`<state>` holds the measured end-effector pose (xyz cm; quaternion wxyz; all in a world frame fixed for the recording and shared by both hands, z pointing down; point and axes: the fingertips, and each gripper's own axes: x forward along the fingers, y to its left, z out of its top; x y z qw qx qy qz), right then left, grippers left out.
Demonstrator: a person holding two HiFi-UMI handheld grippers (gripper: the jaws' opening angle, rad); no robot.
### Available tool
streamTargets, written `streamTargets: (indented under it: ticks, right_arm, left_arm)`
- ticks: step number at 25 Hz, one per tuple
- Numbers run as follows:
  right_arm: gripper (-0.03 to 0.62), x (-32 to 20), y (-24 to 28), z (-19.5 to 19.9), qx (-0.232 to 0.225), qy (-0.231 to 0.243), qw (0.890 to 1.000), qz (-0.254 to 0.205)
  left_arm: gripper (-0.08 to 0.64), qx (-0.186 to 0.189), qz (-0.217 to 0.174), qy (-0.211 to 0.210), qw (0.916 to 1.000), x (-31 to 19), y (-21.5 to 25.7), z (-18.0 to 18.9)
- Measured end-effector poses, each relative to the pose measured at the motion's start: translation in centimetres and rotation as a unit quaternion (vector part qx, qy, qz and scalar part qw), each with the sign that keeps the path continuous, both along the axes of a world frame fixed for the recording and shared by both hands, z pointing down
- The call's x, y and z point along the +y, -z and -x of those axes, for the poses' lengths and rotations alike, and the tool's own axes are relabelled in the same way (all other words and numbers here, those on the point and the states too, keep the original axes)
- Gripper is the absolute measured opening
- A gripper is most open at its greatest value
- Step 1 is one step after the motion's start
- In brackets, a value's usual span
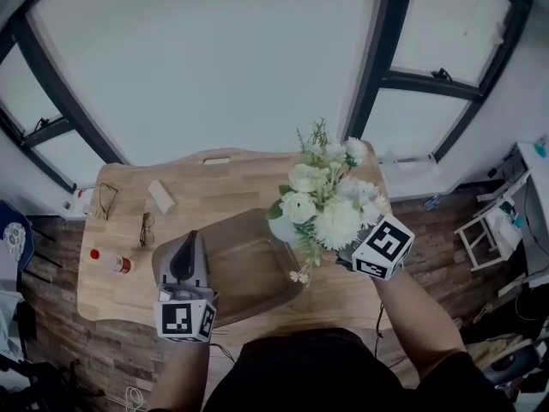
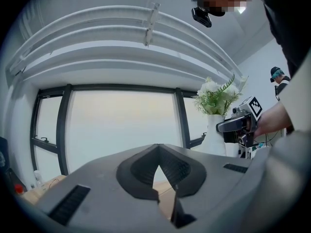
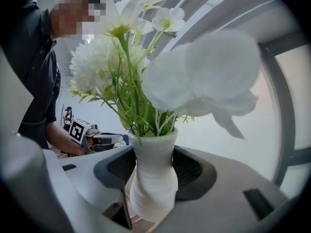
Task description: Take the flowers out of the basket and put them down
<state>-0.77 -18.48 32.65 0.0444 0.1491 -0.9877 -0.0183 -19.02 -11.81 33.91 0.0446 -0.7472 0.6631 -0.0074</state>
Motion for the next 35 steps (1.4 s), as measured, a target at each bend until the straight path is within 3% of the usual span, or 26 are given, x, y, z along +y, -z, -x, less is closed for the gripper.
streamTargets:
  ticks: [4, 9, 19, 29, 35]
  right_arm:
    - [0.253, -0.3, -0.4, -0.7, 0.004, -0.021, 1.000, -0.001]
    - [0.254, -1.0, -1.1, -6.1, 0.006, -0.048, 0.999, 0.003]
    - [0.255, -2.3, -3.4, -11.5, 0.012, -0.102, 0.995, 0.015]
    - [0.253, -3.3, -7.0, -15.1, 0.021, -0.136, 0.989, 0.044]
    - [0.253, -2.9, -10.3, -15.1, 0.040, -0.133, 0.989, 0.059]
  left_arm:
    - [0.005, 0.003, 0.002, -0.014, 0.9999, -0.7, -0.4, 0.0]
    - [0.005, -0.003, 0.000, -0.034, 0.9994, -2.2, 0.0, -4.6]
    - [0.005, -0.018, 0.008, -0.068, 0.9975, -4.5, -1.0, -8.6]
    - [0.005, -0.023, 0.026, -0.088, 0.9955, -6.3, -2.5, -11.1]
    - [0.005, -0.016, 0.048, -0.084, 0.9952, -6.8, -4.8, -10.6]
